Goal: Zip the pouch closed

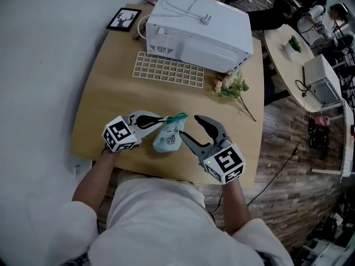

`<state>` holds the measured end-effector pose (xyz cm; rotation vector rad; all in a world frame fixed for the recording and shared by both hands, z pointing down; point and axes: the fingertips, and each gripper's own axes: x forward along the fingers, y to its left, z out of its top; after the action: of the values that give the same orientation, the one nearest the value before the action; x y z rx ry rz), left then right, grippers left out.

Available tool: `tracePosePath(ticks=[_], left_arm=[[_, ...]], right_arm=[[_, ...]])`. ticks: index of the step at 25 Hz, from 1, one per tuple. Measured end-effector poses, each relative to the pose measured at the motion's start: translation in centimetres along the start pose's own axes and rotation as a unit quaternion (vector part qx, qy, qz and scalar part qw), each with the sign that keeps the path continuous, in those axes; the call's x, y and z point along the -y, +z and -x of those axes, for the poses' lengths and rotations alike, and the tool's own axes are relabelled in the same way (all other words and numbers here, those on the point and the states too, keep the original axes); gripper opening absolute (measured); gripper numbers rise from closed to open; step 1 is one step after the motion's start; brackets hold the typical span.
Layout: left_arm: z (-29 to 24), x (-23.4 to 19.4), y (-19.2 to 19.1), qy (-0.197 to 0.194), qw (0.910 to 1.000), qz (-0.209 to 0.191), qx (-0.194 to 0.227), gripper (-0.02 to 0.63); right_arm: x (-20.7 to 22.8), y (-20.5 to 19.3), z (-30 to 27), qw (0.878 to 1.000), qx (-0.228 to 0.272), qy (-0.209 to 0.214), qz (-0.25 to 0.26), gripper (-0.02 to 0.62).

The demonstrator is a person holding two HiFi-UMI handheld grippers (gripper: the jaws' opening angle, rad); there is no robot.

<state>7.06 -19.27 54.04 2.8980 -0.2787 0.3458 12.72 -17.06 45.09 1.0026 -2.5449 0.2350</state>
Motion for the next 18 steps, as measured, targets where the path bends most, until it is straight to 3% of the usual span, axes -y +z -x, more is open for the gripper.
tracePosePath(ticks=[4,7,13,18], left_arm=[[0.7,1.6,2.3,-0.043,0.9976,0.019,0.050,0.029],[1.1,2.7,4.2,-0.079,0.9927,0.031,0.086,0.029],[1.6,4.9,7.8,-0.131,0.9834,0.029,0.122,0.029],[2.2,5.6,10.4,-0.155,0.9734,0.037,0.165,0.029]], right_arm=[[-0.3,0.4,-0.2,0.999,-0.014,0.009,0.043,0.236],[-0.2,0.9,-0.2,0.995,-0.017,0.001,0.099,0.165],[-0.4,1.8,0.5,0.981,-0.024,-0.001,0.193,0.106],[-1.3,2.0,1.1,0.965,-0.035,0.006,0.260,0.100]])
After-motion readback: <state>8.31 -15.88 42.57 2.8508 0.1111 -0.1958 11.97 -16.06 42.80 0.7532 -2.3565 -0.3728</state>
